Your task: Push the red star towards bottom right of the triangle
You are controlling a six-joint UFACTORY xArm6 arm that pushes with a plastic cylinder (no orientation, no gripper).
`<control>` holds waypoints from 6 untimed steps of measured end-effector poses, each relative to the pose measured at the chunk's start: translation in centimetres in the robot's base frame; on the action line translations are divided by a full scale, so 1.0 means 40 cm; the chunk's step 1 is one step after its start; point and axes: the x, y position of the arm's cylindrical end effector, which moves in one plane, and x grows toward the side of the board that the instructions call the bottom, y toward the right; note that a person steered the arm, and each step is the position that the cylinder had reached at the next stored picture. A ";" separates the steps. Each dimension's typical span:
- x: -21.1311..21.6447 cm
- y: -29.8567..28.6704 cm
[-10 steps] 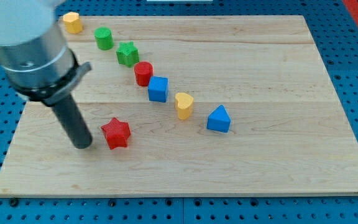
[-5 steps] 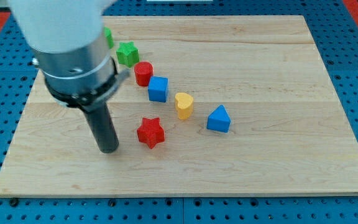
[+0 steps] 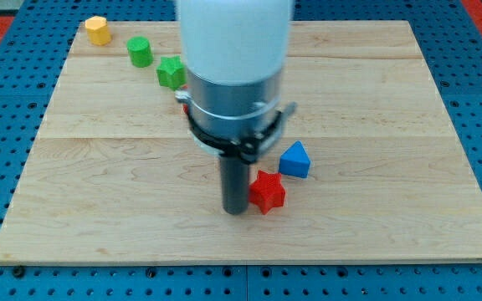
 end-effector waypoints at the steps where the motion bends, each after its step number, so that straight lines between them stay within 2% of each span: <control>1: -0.040 0.026; 2: -0.009 0.192; 3: 0.035 0.280; 4: 0.106 0.228; 5: 0.124 0.259; 6: 0.039 0.322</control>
